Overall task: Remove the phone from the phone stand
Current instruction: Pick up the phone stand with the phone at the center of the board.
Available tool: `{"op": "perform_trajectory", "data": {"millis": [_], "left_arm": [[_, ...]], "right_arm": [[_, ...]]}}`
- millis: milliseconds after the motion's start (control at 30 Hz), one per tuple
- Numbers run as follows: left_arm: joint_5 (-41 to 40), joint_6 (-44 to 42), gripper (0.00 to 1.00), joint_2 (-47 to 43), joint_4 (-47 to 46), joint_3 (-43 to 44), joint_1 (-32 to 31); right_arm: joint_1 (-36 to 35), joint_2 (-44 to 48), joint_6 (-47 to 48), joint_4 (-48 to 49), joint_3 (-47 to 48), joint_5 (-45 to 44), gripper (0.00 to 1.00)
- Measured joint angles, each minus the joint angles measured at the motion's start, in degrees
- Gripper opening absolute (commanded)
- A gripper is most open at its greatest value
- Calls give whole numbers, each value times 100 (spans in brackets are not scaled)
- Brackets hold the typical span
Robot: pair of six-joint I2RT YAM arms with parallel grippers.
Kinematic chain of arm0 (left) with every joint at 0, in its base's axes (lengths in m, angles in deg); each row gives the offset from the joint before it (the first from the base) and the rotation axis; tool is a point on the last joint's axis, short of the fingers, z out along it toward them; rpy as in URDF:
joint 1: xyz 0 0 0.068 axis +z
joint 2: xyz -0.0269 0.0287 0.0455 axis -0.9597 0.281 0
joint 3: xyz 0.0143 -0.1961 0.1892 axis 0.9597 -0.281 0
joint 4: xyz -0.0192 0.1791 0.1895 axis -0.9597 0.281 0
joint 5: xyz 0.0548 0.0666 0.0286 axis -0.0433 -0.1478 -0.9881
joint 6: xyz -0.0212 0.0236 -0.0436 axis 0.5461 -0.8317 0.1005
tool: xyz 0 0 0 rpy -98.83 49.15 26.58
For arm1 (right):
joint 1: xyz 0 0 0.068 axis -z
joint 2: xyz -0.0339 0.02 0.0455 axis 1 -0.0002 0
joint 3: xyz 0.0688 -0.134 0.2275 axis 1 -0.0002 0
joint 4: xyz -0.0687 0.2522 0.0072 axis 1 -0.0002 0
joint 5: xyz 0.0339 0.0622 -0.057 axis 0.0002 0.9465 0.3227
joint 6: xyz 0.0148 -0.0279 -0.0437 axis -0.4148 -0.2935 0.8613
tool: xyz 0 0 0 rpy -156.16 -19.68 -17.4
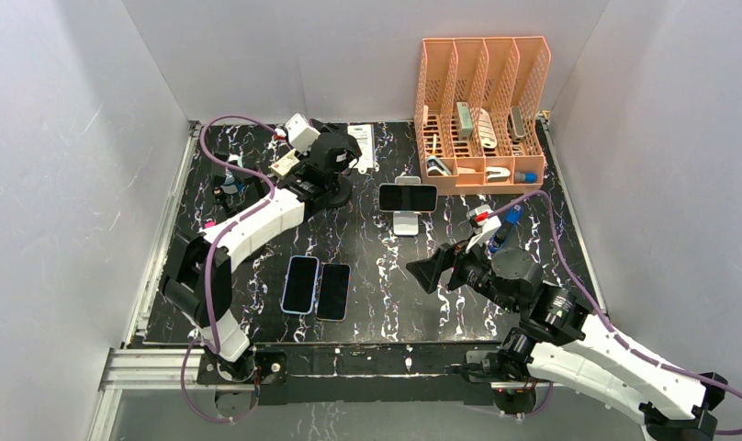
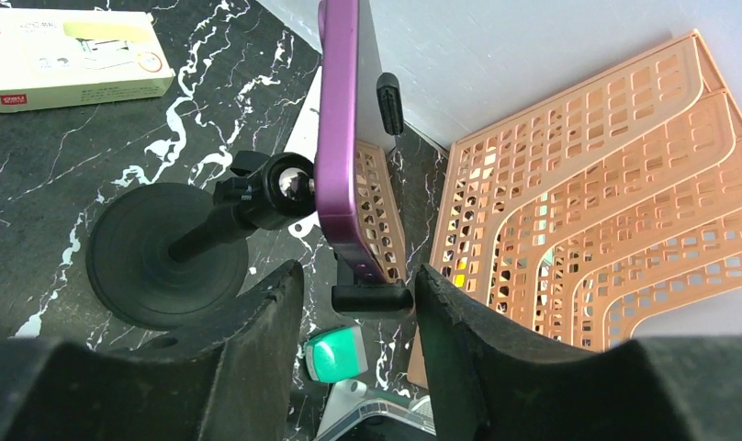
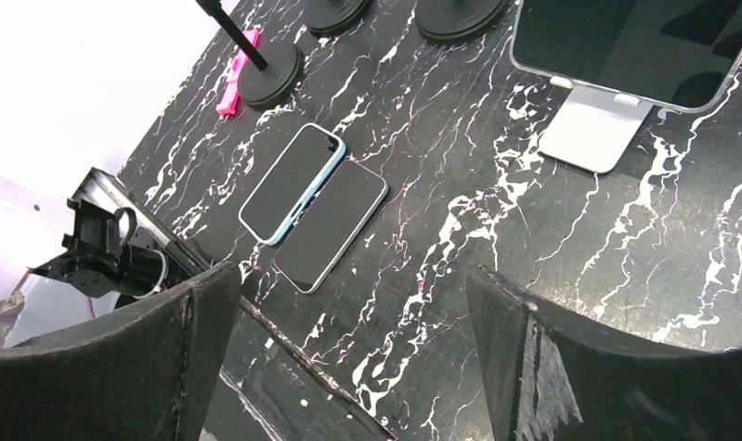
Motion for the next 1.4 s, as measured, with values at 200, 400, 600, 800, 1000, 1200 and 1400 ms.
{"op": "perform_trajectory", "data": {"millis": [200, 400, 600, 800, 1000, 1200, 1400], "left_arm": [[-4, -11, 41, 70, 39, 125, 0], [-7, -7, 36, 227, 17, 210, 0], [4, 13, 23, 308, -7, 264, -2], [33, 11, 7, 308, -15, 264, -2], [94, -46, 0, 269, 24, 262, -2], [275, -236, 0, 11, 249, 157, 0], [369, -479, 0, -437, 645, 28, 0]], "right_arm": [[0, 4, 7, -26, 2, -37, 99], [0, 44, 7, -133, 2, -81, 99], [0, 114, 4, -205, 2, -103, 99], [0, 120, 4, -258, 4, -105, 99], [0, 122, 2, -293, 44, -109, 99], [0, 144, 2, -310, 74, -127, 99], [0, 140, 2, -343, 76, -129, 99]]}}
